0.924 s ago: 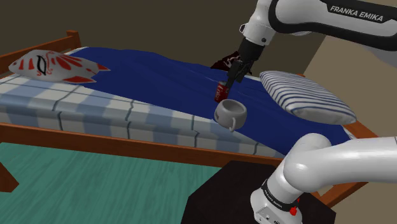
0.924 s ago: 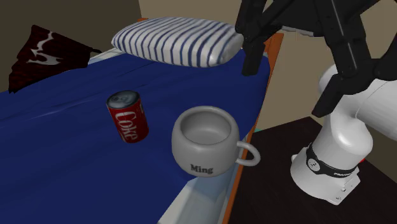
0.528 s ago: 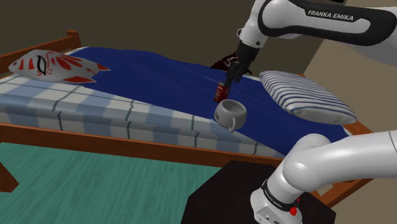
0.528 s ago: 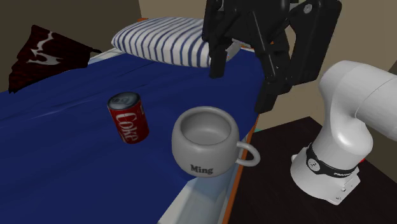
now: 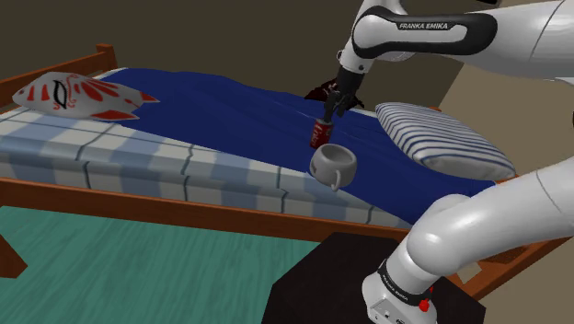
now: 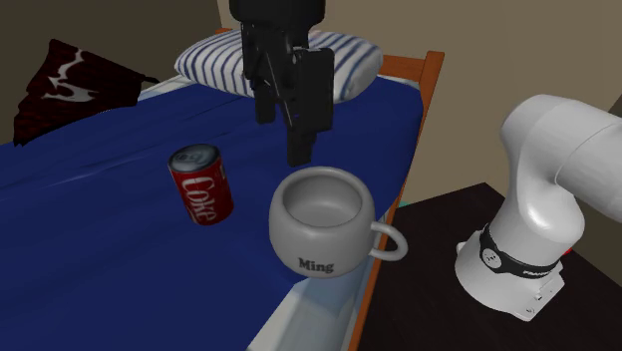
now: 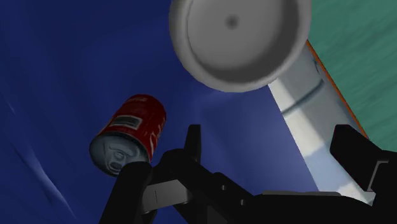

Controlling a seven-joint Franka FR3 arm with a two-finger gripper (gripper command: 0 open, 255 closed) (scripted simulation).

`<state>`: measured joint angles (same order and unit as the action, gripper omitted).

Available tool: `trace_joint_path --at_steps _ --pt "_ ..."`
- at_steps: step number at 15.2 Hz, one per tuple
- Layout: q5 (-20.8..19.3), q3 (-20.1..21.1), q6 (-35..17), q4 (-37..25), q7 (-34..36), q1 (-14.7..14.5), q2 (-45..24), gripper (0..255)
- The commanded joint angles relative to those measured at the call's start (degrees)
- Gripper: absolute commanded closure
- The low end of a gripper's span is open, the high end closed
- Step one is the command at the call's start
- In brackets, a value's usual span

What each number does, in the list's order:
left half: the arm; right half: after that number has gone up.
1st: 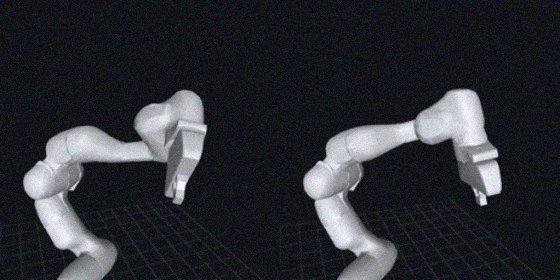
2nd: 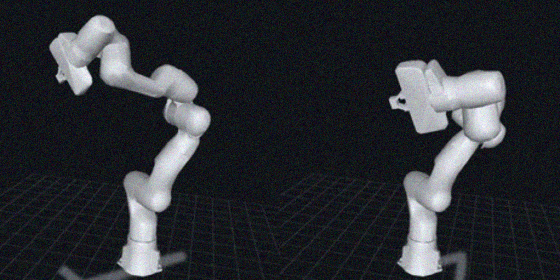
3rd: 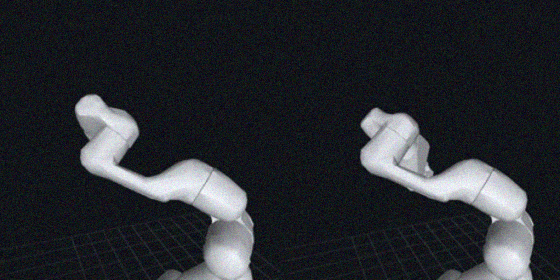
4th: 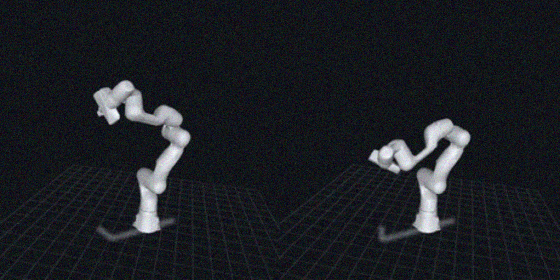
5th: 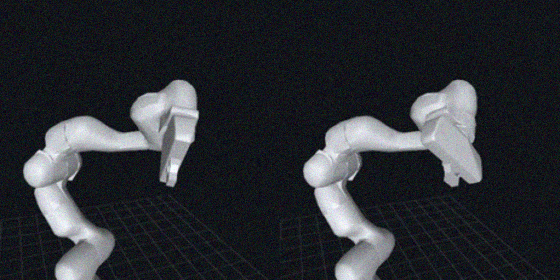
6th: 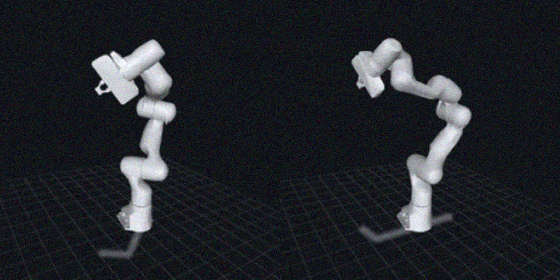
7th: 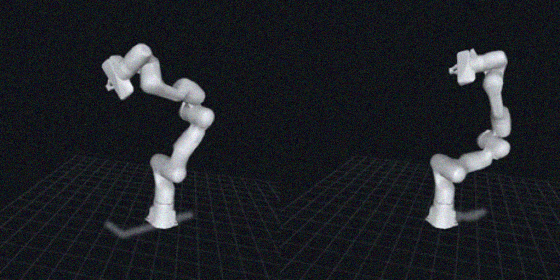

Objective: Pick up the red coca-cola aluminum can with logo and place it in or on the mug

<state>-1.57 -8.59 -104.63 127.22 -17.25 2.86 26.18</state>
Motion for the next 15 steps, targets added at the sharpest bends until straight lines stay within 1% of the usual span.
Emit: trace_joint_path --at_steps 1,6,12,13,15 --pt "-0.51 -1.64 -1.74 -1.12 -1.87 0.66 -3.24 0" --pt "-0.61 -5.23 -4.33 -6.67 -6.2 2.01 -12.38 0" --pt "1.0 -8.82 -6.06 -15.43 -11.61 4.01 -24.22 0" --pt "1.19 -9.02 -6.11 -16.16 -12.0 4.21 -25.11 0" --pt "1.29 -9.02 -7.61 -14.96 -12.08 4.25 -25.43 0"
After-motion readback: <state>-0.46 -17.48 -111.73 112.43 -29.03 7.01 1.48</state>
